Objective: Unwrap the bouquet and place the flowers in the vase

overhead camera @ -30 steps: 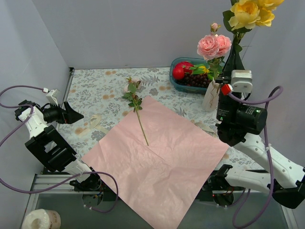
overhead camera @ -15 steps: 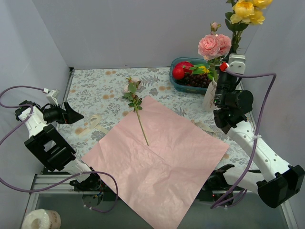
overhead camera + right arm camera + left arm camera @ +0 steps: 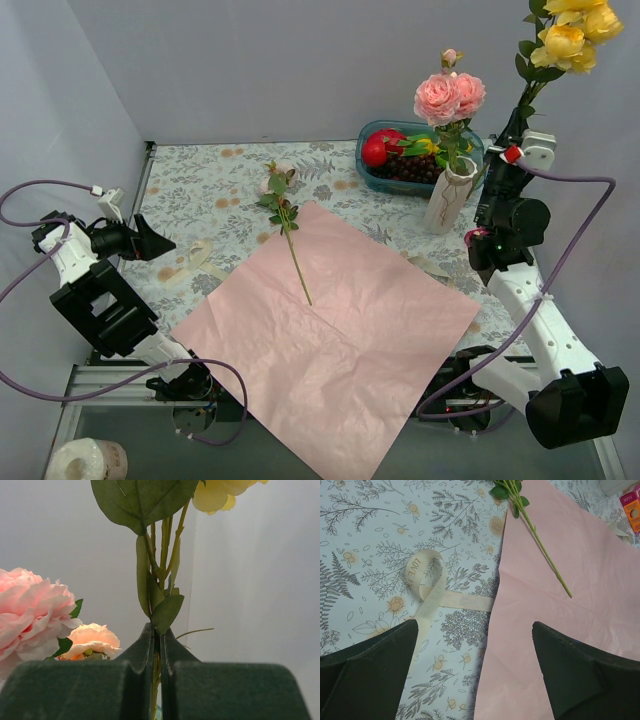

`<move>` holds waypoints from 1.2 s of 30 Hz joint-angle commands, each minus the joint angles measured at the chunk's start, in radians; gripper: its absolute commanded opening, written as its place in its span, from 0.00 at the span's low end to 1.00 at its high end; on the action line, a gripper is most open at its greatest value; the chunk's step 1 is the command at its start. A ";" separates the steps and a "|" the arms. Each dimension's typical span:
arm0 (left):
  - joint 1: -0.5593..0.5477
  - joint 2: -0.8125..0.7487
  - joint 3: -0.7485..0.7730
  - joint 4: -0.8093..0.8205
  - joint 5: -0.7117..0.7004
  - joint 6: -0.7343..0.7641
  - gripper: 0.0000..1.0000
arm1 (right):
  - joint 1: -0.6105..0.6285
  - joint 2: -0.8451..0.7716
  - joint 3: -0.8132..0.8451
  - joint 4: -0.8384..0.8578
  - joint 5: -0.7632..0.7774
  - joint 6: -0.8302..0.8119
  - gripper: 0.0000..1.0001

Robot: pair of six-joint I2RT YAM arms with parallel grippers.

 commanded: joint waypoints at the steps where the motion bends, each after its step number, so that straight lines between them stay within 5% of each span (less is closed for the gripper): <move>1: 0.008 -0.004 0.008 0.007 0.009 0.026 0.98 | -0.030 0.019 0.007 0.123 -0.063 0.044 0.01; 18: 0.008 0.050 0.042 -0.016 0.042 0.023 0.98 | -0.041 0.062 -0.085 0.228 -0.314 0.059 0.01; 36: 0.002 0.084 0.060 -0.008 0.019 0.008 0.98 | -0.045 0.235 -0.074 0.474 -0.273 -0.062 0.01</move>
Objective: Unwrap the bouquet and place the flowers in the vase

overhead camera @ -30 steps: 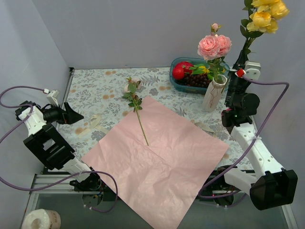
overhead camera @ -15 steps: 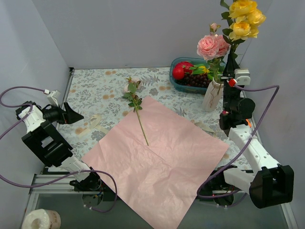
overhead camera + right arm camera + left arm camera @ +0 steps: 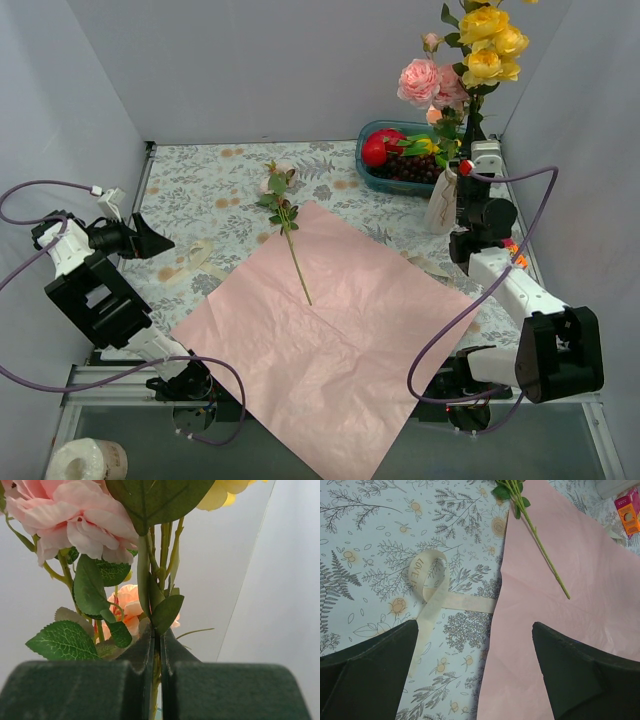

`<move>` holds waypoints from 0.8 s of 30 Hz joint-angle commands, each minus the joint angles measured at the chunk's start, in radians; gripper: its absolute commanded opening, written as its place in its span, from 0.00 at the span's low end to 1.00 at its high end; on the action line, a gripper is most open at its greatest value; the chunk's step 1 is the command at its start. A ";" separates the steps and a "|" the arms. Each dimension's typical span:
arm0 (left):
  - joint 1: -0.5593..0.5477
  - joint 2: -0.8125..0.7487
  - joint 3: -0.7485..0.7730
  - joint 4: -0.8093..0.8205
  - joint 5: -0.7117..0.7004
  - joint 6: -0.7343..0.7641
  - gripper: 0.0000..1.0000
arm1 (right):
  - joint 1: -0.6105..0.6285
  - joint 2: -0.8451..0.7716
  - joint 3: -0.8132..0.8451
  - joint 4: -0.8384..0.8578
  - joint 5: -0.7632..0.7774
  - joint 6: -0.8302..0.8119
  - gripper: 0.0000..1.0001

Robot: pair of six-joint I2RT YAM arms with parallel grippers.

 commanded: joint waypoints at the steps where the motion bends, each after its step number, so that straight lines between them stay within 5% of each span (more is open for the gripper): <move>1: 0.002 0.014 0.024 0.004 0.011 0.001 0.98 | -0.008 0.001 0.074 0.141 0.000 -0.022 0.01; 11: -0.002 0.017 0.010 0.016 0.021 -0.003 0.98 | -0.055 0.011 0.196 0.099 0.018 -0.025 0.01; 24: -0.019 0.039 0.025 0.015 0.024 -0.011 0.98 | -0.095 0.040 0.117 0.189 0.080 -0.004 0.01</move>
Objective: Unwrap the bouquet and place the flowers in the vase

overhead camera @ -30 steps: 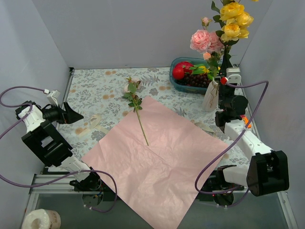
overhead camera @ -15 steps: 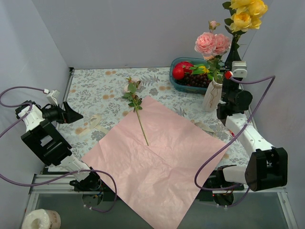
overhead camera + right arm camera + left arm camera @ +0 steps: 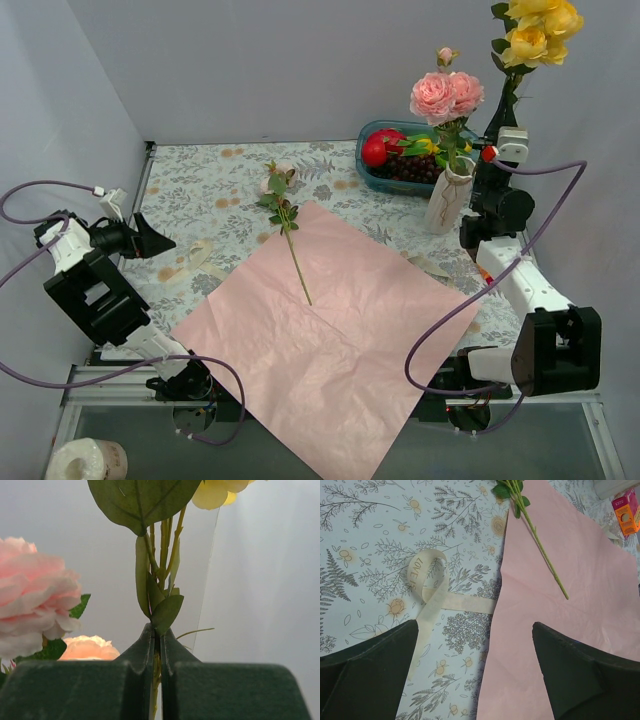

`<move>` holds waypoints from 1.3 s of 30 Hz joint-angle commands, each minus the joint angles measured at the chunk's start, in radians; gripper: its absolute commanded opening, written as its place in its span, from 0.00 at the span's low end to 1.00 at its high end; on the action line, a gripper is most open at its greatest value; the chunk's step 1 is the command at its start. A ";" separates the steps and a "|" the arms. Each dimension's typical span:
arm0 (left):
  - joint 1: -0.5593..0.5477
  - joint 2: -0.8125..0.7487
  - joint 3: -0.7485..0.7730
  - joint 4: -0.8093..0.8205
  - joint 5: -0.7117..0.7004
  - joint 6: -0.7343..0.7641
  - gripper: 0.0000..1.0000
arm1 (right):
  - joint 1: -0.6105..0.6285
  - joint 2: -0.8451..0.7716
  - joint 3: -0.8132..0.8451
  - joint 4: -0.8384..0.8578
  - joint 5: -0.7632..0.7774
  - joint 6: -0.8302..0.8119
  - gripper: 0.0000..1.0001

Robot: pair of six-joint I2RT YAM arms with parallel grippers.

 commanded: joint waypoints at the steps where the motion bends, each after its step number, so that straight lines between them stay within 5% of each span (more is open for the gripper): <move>1: -0.010 0.021 0.029 0.005 0.023 -0.002 0.98 | -0.021 0.030 -0.014 0.161 0.043 0.011 0.01; 27: -0.033 0.019 0.009 0.035 0.025 -0.030 0.98 | -0.063 0.082 -0.129 0.247 0.052 0.202 0.01; 39: -0.049 0.035 0.009 0.037 0.026 -0.031 0.98 | -0.063 0.021 0.020 0.270 -0.028 0.202 0.01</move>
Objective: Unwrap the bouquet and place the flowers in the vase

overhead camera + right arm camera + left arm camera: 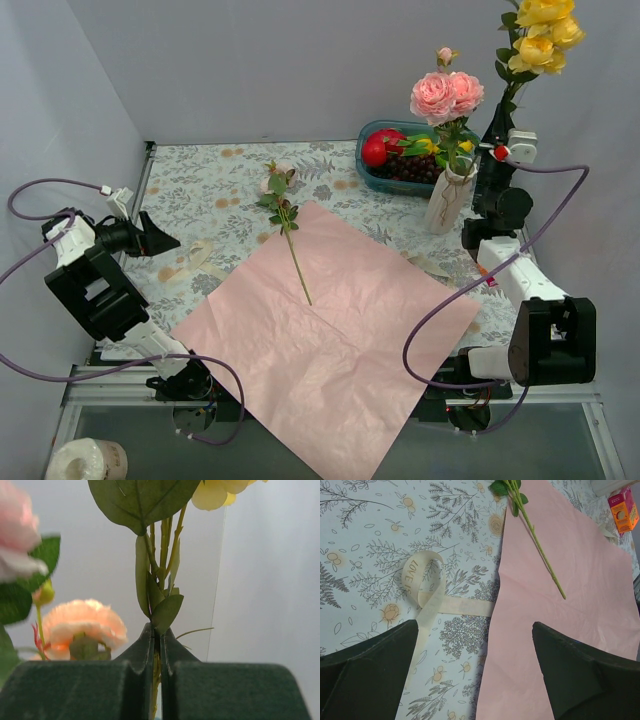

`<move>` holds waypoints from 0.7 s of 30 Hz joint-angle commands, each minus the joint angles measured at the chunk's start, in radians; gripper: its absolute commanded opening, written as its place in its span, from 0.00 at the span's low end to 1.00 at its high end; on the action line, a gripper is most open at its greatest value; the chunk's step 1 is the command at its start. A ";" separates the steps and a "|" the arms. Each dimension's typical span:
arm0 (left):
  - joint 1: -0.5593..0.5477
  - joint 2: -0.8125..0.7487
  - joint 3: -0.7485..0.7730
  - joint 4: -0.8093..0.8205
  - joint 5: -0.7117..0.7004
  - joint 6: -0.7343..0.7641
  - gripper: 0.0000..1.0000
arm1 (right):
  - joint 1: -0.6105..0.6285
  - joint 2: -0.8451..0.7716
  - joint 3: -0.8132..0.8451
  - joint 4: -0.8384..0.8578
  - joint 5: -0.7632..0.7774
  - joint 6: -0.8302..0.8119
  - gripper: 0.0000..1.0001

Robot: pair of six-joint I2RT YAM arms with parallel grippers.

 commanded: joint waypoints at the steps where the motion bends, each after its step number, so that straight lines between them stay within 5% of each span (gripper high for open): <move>1: -0.012 0.000 0.012 0.008 0.028 0.004 0.98 | -0.004 -0.022 0.113 0.281 -0.032 0.014 0.01; 21: -0.022 0.020 0.076 -0.027 -0.023 0.001 0.98 | 0.054 0.087 0.156 0.369 -0.135 -0.083 0.01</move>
